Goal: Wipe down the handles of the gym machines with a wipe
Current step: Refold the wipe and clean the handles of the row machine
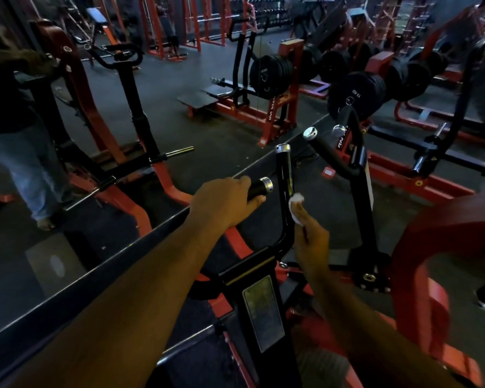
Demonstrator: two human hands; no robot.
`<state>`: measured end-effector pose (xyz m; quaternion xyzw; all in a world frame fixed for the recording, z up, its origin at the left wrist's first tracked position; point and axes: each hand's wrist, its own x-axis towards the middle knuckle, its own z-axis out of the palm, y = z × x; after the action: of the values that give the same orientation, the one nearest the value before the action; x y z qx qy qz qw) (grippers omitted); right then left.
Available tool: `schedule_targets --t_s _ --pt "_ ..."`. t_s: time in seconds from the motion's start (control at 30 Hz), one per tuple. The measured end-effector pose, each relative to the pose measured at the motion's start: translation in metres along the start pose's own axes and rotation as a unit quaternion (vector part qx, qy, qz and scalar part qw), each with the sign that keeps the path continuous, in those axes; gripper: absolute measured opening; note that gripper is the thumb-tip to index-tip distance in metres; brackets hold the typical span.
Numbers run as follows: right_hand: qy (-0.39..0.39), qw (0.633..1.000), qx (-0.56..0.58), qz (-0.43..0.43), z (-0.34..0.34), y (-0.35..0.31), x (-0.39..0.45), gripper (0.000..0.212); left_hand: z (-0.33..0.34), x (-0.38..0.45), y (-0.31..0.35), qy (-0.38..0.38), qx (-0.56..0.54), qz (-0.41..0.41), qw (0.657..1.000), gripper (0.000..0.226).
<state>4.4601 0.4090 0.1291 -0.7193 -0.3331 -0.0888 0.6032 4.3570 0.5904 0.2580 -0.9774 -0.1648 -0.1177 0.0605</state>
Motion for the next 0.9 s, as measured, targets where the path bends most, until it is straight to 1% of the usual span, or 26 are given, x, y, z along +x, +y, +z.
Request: schedule_targets --t_s 0.03,0.1,0.13,0.17,0.2,0.23,0.27,0.3,0.33,0.37,0.43,0.47,0.5,0.53,0.63,0.7,0.77,0.83,0.9 --pt "-0.003 1.000 0.016 0.015 -0.002 0.006 -0.018 0.042 0.000 0.000 0.000 0.002 0.000 0.001 1.000 0.054" --pt "-0.035 0.997 0.035 0.060 -0.009 0.021 -0.051 0.038 0.001 0.000 -0.001 0.002 -0.001 0.002 1.000 0.054" --pt "-0.046 0.992 0.055 0.102 -0.014 0.022 -0.063 0.035 0.001 0.000 -0.001 0.000 -0.001 0.002 1.000 0.055" --pt "-0.036 0.982 0.088 0.160 -0.018 0.024 -0.068 0.031 0.000 0.000 0.000 -0.002 0.000 0.001 1.000 0.055" --pt "-0.011 0.968 0.125 0.219 -0.022 0.022 -0.063 0.026 0.000 0.000 0.000 -0.003 0.002 0.000 1.000 0.055" --pt "0.035 0.952 0.159 0.260 -0.026 0.018 -0.048 0.023 -0.001 0.000 0.000 -0.004 0.003 0.000 1.000 0.054" --pt "0.084 0.938 0.181 0.282 -0.028 0.009 -0.025 0.025 -0.003 0.000 0.000 -0.004 0.003 -0.001 1.000 0.054" --pt "0.112 0.928 0.206 0.291 -0.028 0.002 0.001 0.024 -0.003 -0.001 0.001 -0.005 0.001 -0.001 1.000 0.054" --pt "0.111 0.919 0.232 0.298 -0.027 -0.010 0.028 0.017 -0.004 -0.001 0.001 -0.005 0.000 -0.003 1.000 0.053" --pt "0.080 0.914 0.264 0.297 -0.023 -0.019 0.054 0.013 -0.004 -0.002 0.000 -0.005 -0.001 -0.005 1.000 0.053" --pt "0.005 0.910 0.287 0.300 -0.011 -0.034 0.091 0.029 -0.005 -0.003 0.001 -0.006 -0.002 -0.008 1.000 0.053" --pt "-0.035 0.905 0.294 0.304 -0.006 -0.041 0.099 0.033 -0.005 -0.003 0.001 -0.008 -0.003 -0.008 1.000 0.052" --pt "-0.067 0.900 0.306 0.304 -0.002 -0.043 0.102 0.032 -0.005 -0.003 0.000 -0.009 -0.004 -0.007 1.000 0.053" --pt "-0.083 0.897 0.309 0.306 0.001 -0.045 0.099 0.029 -0.005 -0.003 0.000 -0.009 -0.004 -0.005 1.000 0.053" --pt "-0.064 0.897 0.291 0.326 0.001 -0.028 0.073 0.022 -0.004 -0.003 0.000 -0.008 -0.003 -0.004 1.000 0.053" --pt "-0.086 0.906 0.264 0.319 -0.003 -0.015 0.046 0.026 -0.003 -0.002 -0.001 -0.010 -0.003 -0.004 1.000 0.054" --pt "-0.081 0.906 0.259 0.326 -0.009 -0.008 0.018 0.027 -0.002 -0.001 -0.001 -0.014 -0.005 -0.006 1.000 0.054" --pt "-0.069 0.889 0.267 0.366 -0.012 -0.001 -0.011 0.030 -0.002 0.000 -0.001 -0.014 -0.008 -0.006 1.000 0.054" --pt "-0.096 0.864 0.283 0.404 -0.014 -0.005 -0.038 0.030 0.000 0.000 -0.001 -0.011 -0.011 -0.008 1.000 0.054"
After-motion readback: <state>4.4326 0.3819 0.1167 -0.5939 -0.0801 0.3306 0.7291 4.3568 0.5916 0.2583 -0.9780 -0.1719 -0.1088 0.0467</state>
